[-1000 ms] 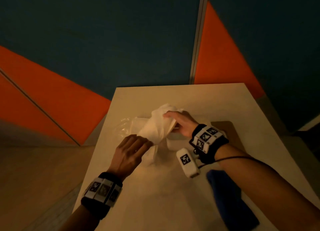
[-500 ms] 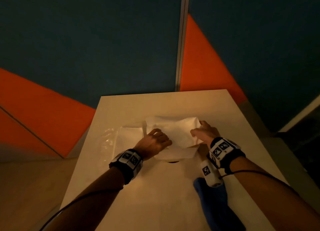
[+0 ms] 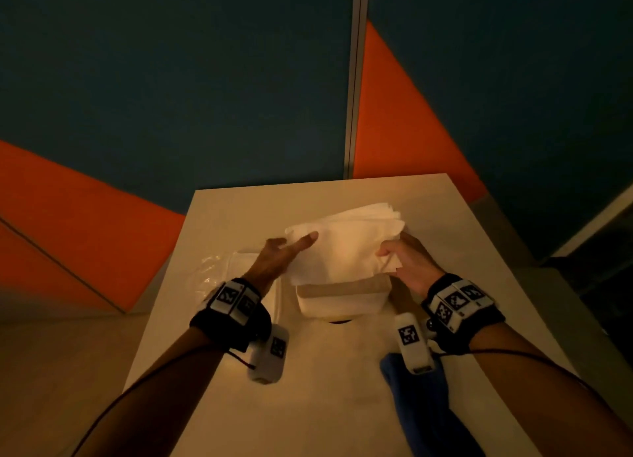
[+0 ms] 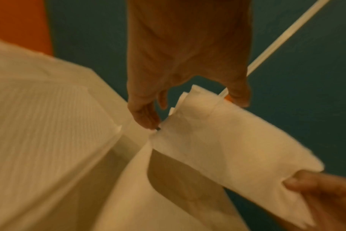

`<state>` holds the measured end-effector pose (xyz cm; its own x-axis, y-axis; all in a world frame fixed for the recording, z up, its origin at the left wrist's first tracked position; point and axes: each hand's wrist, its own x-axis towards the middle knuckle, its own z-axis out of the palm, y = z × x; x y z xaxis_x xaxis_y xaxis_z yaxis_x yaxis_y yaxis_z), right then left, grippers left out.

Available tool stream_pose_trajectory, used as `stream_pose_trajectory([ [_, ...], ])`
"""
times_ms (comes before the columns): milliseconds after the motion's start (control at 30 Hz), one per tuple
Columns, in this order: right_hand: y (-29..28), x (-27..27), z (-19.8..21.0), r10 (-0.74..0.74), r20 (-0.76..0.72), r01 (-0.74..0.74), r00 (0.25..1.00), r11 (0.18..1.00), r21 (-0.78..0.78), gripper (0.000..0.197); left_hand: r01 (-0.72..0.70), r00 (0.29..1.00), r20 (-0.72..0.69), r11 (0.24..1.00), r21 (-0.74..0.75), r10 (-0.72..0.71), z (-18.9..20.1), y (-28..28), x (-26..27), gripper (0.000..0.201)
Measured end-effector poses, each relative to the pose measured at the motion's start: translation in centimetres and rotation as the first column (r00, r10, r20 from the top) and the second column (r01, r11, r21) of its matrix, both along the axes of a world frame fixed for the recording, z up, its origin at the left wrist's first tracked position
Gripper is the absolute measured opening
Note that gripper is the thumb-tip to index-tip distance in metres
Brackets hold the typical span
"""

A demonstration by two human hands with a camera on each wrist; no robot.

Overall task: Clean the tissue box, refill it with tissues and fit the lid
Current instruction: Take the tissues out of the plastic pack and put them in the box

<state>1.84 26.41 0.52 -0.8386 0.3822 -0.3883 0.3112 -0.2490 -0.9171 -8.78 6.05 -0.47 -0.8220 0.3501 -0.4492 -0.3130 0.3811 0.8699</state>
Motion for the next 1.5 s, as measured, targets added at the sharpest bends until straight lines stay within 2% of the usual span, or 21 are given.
stream_pose_trajectory([
  [33, 0.1, 0.2, 0.0, 0.012, -0.02, -0.012, 1.0, 1.0, 0.024, 0.038, -0.008, 0.99, -0.139, 0.997, -0.076, -0.003, 0.1, -0.2, -0.2, 0.102],
  [67, 0.1, 0.4, 0.0, 0.025, -0.033, -0.023, 0.999, 0.998, 0.054, 0.039, -0.015, 0.942, -0.332, 0.981, -0.192, -0.051, 0.3, -0.4, -0.4, 0.106],
  [133, 0.3, 0.6, 0.0, 0.052, -0.043, -0.047, 0.998, 0.992, 0.116, 0.043, 0.037, 0.72, -0.627, 0.919, -0.393, -0.298, 1.0, -0.7, -0.4, 0.112],
  [167, 0.3, 0.7, 0.0, 0.077, -0.05, -0.069, 0.996, 0.989, 0.133, 0.045, 0.089, 0.598, -0.68, 0.878, -0.471, -0.425, 1.5, -0.7, -0.4, 0.112],
  [233, 0.1, 0.7, 0.1, 0.124, -0.059, -0.114, 0.991, 0.981, 0.158, 0.045, 0.173, 0.418, -0.668, 0.775, -0.607, -0.616, 1.9, -0.3, -0.5, 0.108],
  [300, -0.1, 0.6, 0.2, 0.133, -0.057, -0.121, 0.989, 0.977, 0.177, 0.045, 0.205, 0.332, -0.605, 0.681, -0.703, -0.724, 2.4, 0.5, -0.5, 0.091],
  [400, -0.1, 0.4, 0.4, 0.109, -0.064, -0.094, 0.992, 0.976, 0.196, 0.037, 0.206, 0.342, -0.55, 0.632, -0.747, -0.762, 3.4, 1.4, 0.1, 0.046],
  [467, 0.4, 0.2, 0.5, 0.096, -0.06, -0.08, 0.994, 0.971, 0.225, 0.038, 0.186, 0.367, -0.541, 0.63, -0.754, -0.757, 4.0, 1.8, 0.3, 0.038],
  [567, 1.1, 0.0, 1.0, 0.068, -0.11, -0.035, 0.992, 0.96, 0.279, 0.053, 0.215, 0.35, -0.478, 0.566, -0.796, -0.805, 5.0, 2.2, 0.6, 0.035],
  [667, 1.7, -0.4, 1.5, 0.147, -0.082, -0.105, 0.986, 0.917, 0.384, 0.08, 0.423, 0.407, -0.405, 0.562, -0.711, -0.819, 5.9, 2.4, 0.3, 0.031],
  [733, 2.1, -0.9, 1.4, 0.188, 0.0, -0.175, 0.982, 0.918, 0.357, 0.067, 0.537, 0.464, -0.357, 0.578, -0.615, -0.811, 6.0, 2.8, -0.5, 0.032],
  [800, 2.3, -1.4, 1.0, 0.17, 0.09, -0.19, 0.981, 0.935, 0.299, 0.043, 0.526, 0.535, -0.304, 0.593, -0.61, -0.788, 5.5, 3.1, -1.5, 0.04],
  [867, 2.4, -1.9, 0.0, 0.151, 0.118, -0.179, 0.981, 0.942, 0.285, 0.031, 0.452, 0.626, -0.235, 0.591, -0.668, -0.744, 4.3, 3.2, -2.7, 0.051],
  [933, 2.4, -2.3, -1.1, 0.109, 0.196, -0.172, 0.974, 0.924, 0.341, 0.043, 0.38, 0.693, -0.182, 0.569, -0.729, -0.697, 2.5, 3.0, -3.7, 0.057],
  [1000, 2.2, -2.7, -2.1, 0.048, 0.297, -0.184, 0.954, 0.874, 0.45, 0.058, 0.328, 0.715, -0.209, 0.584, -0.742, -0.667, 0.8, 2.8, -4.2, 0.052],
  [1100, 1.4, -3.6, -3.6, 0.012, 0.38, -0.249, 0.925, 0.775, 0.582, 0.066, 0.281, 0.675, -0.34, 0.654, -0.703, -0.655, -0.7, 3.4, -3.4, 0.037],
  [1200, 0.3, -4.1, -4.0, 0.0, 0.39, -0.3, 0.921, 0.639, 0.708, 0.054, 0.233, 0.556, -0.428, 0.628, -0.743, -0.712, -1.9, 4.0, -1.9, 0.028],
  [1300, -0.6, -4.3, -4.3, 0.008, 0.392, -0.336, 0.92, 0.528, 0.78, 0.041, 0.024, 0.385, -0.467, 0.515, -0.857, -0.796, -2.8, 3.9, -0.7, 0.026],
  [1333, -0.8, -4.3, -4.5, 0.02, 0.398, -0.356, 0.917, 0.489, 0.797, 0.039, -0.028, 0.357, -0.456, 0.479, -0.877, -0.815, -3.0, 3.8, -0.4, 0.025],
  [1400, -1.1, -4.5, -4.9, 0.051, 0.417, -0.398, 0.907, 0.423, 0.814, 0.038, -0.04, 0.352, -0.406, 0.42, -0.906, -0.843, -3.3, 3.8, 0.2, 0.023],
  [1500, -1.5, -4.6, -5.0, 0.072, 0.441, -0.436, 0.895, 0.355, 0.827, 0.037, 0.063, 0.364, -0.234, 0.275, -0.959, -0.901, -4.2, 4.0, 0.7, 0.03],
])
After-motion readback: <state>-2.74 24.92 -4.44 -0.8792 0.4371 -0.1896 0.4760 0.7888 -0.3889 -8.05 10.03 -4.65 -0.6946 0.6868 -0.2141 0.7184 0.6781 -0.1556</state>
